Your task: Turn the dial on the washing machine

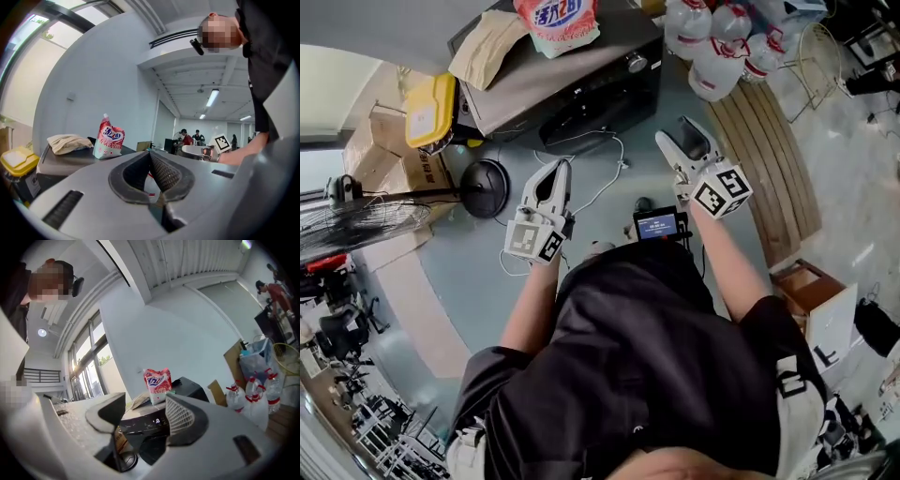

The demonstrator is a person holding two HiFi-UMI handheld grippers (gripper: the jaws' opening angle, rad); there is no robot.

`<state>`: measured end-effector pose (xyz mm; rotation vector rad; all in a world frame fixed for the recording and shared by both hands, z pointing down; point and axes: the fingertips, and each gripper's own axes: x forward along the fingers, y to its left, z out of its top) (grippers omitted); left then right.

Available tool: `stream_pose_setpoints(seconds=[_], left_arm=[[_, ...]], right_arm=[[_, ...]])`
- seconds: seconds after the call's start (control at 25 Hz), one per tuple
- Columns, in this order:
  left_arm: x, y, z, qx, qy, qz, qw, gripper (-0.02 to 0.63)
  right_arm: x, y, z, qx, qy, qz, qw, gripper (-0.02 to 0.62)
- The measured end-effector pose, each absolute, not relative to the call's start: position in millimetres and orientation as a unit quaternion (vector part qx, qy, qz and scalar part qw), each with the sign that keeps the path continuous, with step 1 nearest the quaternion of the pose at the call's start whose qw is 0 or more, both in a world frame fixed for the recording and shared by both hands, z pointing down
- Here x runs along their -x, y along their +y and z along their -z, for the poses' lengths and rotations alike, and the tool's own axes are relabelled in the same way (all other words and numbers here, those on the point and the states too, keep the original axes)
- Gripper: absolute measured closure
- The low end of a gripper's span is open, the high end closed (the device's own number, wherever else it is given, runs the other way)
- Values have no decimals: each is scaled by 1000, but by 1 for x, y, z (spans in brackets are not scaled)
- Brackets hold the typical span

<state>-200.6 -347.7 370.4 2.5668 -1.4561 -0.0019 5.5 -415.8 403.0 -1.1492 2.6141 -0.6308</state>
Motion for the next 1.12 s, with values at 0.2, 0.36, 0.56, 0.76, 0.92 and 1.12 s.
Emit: stream_pose_setpoints(seconds=[0.2,0.36,0.56,0.76,0.92,1.12], left_arm=[[182,-384,-379,-886,-457,-46,61,611],[179,-416,-393,-886,-452,-30,96,611],[174,-452,-423,-889,-443,-26,110,611],[162,-475,-468,-907,-406,-46,100,611],[161,-495,-505,-917,-383,-41,105,611],[144,-505,-533,-923,-368,-25,112,611]], right_arm=[[2,-460,-419,389,897,190,84,327],[6,-494,-448,395,887,220,88,327],[23,-526,-492,345,842,387,147,327],[40,-561,-535,311,789,490,202,327],[42,-598,-576,315,722,557,264,327],[39,-614,-608,305,666,615,291,325]])
